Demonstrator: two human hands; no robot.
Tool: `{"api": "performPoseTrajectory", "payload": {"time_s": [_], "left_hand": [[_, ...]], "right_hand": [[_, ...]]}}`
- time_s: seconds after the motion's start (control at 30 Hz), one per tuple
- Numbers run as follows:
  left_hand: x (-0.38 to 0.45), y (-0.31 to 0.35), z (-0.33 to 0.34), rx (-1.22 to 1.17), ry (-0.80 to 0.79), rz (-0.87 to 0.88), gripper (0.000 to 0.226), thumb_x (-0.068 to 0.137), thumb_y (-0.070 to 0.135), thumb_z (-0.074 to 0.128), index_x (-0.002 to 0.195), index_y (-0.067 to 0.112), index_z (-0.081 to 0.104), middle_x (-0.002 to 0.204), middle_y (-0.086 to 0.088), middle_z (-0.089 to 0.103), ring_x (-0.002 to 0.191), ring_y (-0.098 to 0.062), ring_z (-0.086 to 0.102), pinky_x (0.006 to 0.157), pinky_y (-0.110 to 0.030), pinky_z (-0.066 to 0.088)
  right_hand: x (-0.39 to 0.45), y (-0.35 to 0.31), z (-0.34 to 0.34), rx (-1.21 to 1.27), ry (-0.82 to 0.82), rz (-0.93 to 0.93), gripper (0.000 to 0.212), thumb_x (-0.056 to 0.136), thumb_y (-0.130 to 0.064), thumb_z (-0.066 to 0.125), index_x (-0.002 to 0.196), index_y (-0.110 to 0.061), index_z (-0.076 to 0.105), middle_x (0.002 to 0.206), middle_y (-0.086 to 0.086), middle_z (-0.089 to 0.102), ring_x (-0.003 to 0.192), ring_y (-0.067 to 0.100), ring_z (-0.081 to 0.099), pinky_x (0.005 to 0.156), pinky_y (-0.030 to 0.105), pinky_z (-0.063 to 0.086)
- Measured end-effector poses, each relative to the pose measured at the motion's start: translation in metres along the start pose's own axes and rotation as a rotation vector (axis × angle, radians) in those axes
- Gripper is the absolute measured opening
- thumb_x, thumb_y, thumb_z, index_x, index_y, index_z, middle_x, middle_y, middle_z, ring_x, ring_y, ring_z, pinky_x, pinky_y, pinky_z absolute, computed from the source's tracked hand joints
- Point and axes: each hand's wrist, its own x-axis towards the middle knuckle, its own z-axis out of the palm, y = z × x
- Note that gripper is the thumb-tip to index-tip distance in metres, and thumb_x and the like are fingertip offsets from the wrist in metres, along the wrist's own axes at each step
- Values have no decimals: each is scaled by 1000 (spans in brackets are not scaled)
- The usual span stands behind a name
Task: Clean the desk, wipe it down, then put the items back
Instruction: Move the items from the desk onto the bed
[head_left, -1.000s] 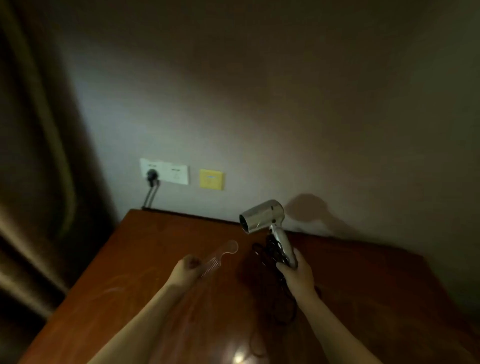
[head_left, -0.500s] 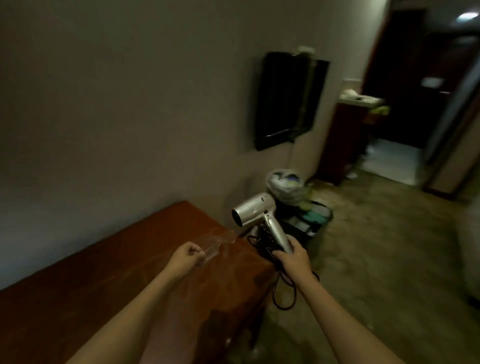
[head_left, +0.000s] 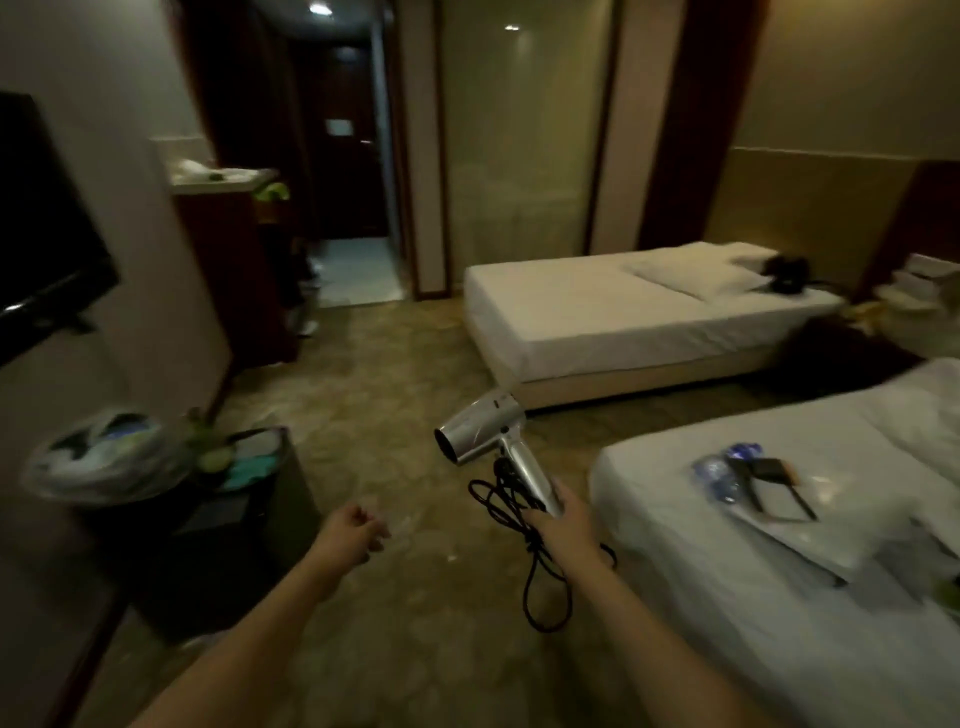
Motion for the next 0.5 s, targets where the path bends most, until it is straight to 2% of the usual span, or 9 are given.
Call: {"api": "performPoseTrajectory", "payload": {"time_s": [0.13,0.23,0.3,0.37,0.4,0.5], "left_hand": [[79,61,81,35,-193,81,20,93,3,52,74,9,49,74,-8,55,61,-15,45,54,-23,34],[141,111,140,83,-272,140,20,93,2,51,74,9,49,74,-7,57,60,-15,48,53,-23,34],[177,144,179,136,-356,196,20,93,3,50,74,8,49,74,-6,58,60,-15,49,53,-23,36],[204,173,215,203,-429,223,21,94,5,49,74,9,50,74,-5,58,61,-14,49,53,-23,37],[212,183,233,236,-461,224,21,95,6,49,74,10,50,73,-5,57,62,-14,50,54,-23,37],[233,202,294,308,-557,256,20,93,6,51,74,6,54,72,-8,55,62,-16,50,53,-23,37]], "right_hand": [[55,16,-67,-26,185,25,50,87,-7,62,133,-19,45,95,-2,55,75,10,57,63,25,53],[98,21,-113,-41,316,77,41,84,-9,63,122,-20,52,90,1,59,76,14,59,70,33,53],[124,24,-141,-26,416,133,36,83,-10,65,113,-24,53,88,1,59,77,16,59,72,33,50],[143,34,-165,8,503,182,39,82,-11,67,115,-25,52,95,4,61,83,21,60,74,32,50],[149,41,-177,31,546,201,43,81,-9,68,120,-21,53,98,7,61,86,23,61,76,35,52],[165,64,-221,76,669,267,46,80,-4,68,124,-12,54,99,11,62,82,25,61,72,36,53]]}}
